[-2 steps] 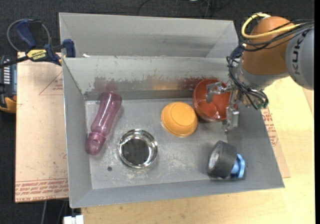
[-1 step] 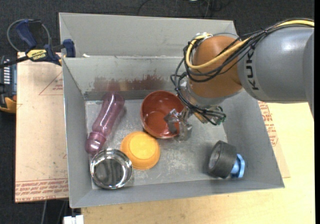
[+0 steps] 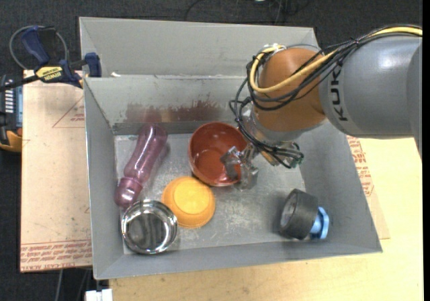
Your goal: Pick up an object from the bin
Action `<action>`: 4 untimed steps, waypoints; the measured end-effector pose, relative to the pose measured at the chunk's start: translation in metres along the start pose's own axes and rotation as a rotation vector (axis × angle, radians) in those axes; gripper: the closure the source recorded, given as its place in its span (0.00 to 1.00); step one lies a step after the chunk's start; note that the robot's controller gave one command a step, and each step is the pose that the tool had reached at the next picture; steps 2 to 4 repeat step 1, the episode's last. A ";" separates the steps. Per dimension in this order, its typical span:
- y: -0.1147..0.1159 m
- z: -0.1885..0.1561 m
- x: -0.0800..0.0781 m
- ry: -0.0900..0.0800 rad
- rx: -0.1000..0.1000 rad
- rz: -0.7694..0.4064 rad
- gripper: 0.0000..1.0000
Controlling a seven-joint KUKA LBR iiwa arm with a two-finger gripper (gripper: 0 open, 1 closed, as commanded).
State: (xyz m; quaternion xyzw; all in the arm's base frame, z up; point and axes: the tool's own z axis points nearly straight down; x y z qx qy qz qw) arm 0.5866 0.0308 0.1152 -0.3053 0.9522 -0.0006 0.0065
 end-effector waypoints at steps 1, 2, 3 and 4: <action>0.012 -0.111 -0.003 0.002 -0.003 -0.015 1.00; 0.012 -0.111 -0.003 0.002 -0.003 -0.015 1.00; 0.012 -0.111 -0.003 0.002 -0.003 -0.015 1.00; 0.012 -0.111 -0.003 0.002 -0.003 -0.015 1.00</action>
Offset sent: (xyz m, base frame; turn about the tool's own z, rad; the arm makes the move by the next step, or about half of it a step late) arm 0.0309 -0.0012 0.1369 -0.0106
